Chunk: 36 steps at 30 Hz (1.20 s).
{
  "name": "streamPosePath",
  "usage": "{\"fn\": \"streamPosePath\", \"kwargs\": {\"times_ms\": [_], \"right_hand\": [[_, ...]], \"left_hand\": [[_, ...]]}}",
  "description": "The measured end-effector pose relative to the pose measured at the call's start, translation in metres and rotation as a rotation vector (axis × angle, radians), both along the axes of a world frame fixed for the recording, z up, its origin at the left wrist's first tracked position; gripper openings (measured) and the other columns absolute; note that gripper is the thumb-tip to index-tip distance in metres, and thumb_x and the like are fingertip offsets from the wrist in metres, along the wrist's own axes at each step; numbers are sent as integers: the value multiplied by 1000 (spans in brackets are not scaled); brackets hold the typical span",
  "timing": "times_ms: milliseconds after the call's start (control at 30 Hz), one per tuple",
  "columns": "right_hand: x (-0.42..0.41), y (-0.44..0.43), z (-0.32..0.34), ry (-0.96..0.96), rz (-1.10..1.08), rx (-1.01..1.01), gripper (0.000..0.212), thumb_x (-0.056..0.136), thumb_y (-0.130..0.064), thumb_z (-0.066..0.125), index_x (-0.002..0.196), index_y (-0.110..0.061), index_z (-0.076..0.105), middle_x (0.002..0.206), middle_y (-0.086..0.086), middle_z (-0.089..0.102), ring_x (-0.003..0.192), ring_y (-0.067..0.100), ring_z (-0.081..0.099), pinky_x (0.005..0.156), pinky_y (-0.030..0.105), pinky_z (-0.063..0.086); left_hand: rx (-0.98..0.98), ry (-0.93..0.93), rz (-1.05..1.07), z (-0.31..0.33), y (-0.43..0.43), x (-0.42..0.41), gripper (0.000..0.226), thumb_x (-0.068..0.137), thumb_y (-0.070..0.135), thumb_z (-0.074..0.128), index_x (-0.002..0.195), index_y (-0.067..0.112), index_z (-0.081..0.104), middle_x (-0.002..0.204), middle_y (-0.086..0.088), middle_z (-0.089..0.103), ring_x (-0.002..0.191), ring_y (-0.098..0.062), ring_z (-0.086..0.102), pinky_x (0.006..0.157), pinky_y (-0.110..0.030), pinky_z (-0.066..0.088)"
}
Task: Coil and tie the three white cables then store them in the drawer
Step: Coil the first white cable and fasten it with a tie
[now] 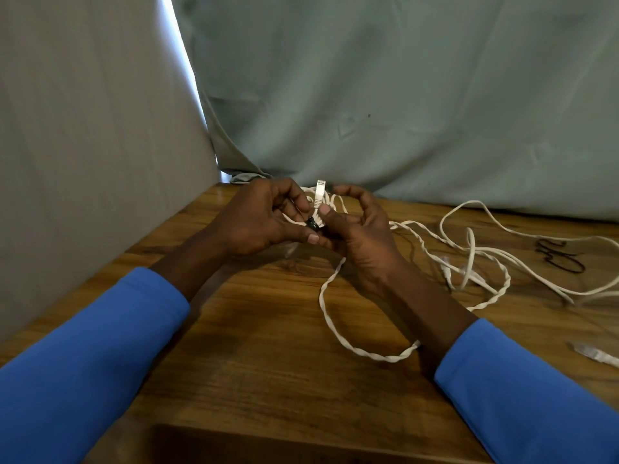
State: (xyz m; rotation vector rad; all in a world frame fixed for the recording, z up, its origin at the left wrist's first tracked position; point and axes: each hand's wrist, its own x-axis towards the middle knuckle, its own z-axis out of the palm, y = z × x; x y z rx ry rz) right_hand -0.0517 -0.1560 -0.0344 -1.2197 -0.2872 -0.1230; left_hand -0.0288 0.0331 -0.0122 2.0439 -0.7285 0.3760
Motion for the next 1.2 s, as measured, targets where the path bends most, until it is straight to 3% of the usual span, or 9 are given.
{"fn": "streamPosePath", "kwargs": {"times_ms": [67,133,333,500,633,833,933,1067,1200], "right_hand": [[-1,-1,2,25,7,-22,30,93,-3,73,121,-10,63,94,22,76,80,29,74,68,37,65],[-1,-4,3,62,39,-40,31,93,-1,71,123,-8,66,98,18,78,82,26,75,66,34,64],[1,-5,1,-6,80,24,45,88,13,68,125,-12,67,90,14,73,89,25,74,82,37,64],[1,-7,-3,-96,70,-13,44,85,14,71,126,0,67,115,21,75,111,33,72,93,39,61],[0,-5,-3,-154,-49,-83,40,80,12,76,118,2,71,112,21,76,111,35,72,89,37,61],[-3,-8,-3,-17,10,58,33,80,14,74,109,-2,73,107,27,73,95,37,74,87,47,62],[-3,-7,-3,7,21,97,32,80,15,74,105,-5,72,101,21,75,92,35,74,84,49,62],[-3,-7,-4,-16,-12,72,30,82,15,74,102,-7,70,86,6,76,84,25,74,73,41,63],[-3,-10,-5,-100,-114,-16,28,79,13,78,97,-8,72,86,5,76,89,24,73,84,43,62]], "left_hand": [[-18,-10,13,-1,-1,-1,40,59,19,98,87,18,70,78,0,76,72,-10,72,69,-28,58],[-28,-23,28,-2,-3,-2,35,59,24,97,84,17,73,76,-1,77,69,-9,73,65,-23,57],[-296,70,75,-9,-8,-2,39,56,30,93,83,8,73,74,-11,76,64,-16,72,61,-26,58],[-445,201,24,-9,-11,-2,17,75,12,88,86,6,75,66,-8,74,49,-11,63,50,-20,51],[-421,220,-12,-9,-9,-3,19,78,17,85,92,9,77,76,-11,77,57,-15,68,55,-25,55],[-319,85,-64,-5,-11,-10,22,89,5,77,109,12,73,74,-10,77,61,-19,74,58,-30,59],[-274,73,-78,-4,-11,-11,23,88,1,77,108,11,73,79,-11,78,68,-24,77,64,-31,63],[-277,103,-102,-5,-14,-12,24,86,-2,77,108,6,71,83,-14,79,73,-30,78,70,-39,65],[-318,106,-103,-8,-19,-14,25,86,-2,78,110,1,70,83,-16,78,73,-32,78,67,-35,64]]}}
